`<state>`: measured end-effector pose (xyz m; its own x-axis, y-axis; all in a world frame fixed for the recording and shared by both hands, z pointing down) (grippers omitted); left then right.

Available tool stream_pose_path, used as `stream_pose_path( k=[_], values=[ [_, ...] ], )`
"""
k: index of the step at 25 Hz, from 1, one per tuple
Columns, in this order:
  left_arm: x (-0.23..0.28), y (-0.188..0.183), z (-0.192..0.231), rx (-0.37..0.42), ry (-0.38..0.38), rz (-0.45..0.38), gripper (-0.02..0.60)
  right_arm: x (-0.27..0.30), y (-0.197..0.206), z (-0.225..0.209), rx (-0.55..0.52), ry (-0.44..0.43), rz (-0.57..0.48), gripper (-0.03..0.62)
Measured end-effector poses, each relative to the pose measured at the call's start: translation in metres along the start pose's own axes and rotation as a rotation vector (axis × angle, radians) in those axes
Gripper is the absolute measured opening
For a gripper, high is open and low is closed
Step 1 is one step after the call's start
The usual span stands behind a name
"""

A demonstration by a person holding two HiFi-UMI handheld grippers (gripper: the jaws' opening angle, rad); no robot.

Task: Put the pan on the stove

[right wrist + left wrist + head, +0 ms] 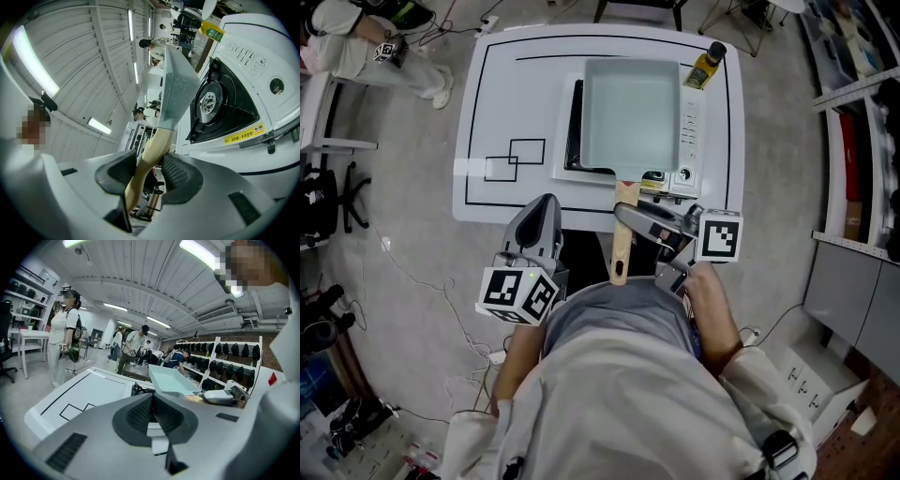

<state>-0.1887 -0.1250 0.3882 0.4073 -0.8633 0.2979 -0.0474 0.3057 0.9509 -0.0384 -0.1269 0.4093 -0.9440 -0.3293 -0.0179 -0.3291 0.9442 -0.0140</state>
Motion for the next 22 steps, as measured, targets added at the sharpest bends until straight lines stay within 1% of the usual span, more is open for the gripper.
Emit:
stream_pose_path(
  k=[10, 22],
  values=[
    [0.003, 0.011, 0.009, -0.017, -0.019, 0.026, 0.006, 0.011, -0.01, -0.01, 0.003, -0.008, 0.008, 0.167],
    [0.007, 0.013, 0.008, -0.023, -0.011, 0.052, 0.006, 0.015, -0.016, -0.019, 0.037, -0.01, 0.009, 0.169]
  ],
)
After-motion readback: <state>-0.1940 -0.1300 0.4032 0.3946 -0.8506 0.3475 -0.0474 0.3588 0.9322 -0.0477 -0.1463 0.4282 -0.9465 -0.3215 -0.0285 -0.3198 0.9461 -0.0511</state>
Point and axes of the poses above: the fingertips, and each gripper's own axes: x forward along the fingers, z to its left, y out of its underside, the point moved 3 cm from there along -x, backward along the fingers, and after that the axes turned 15 degrees about x, right-handed, at the moved point
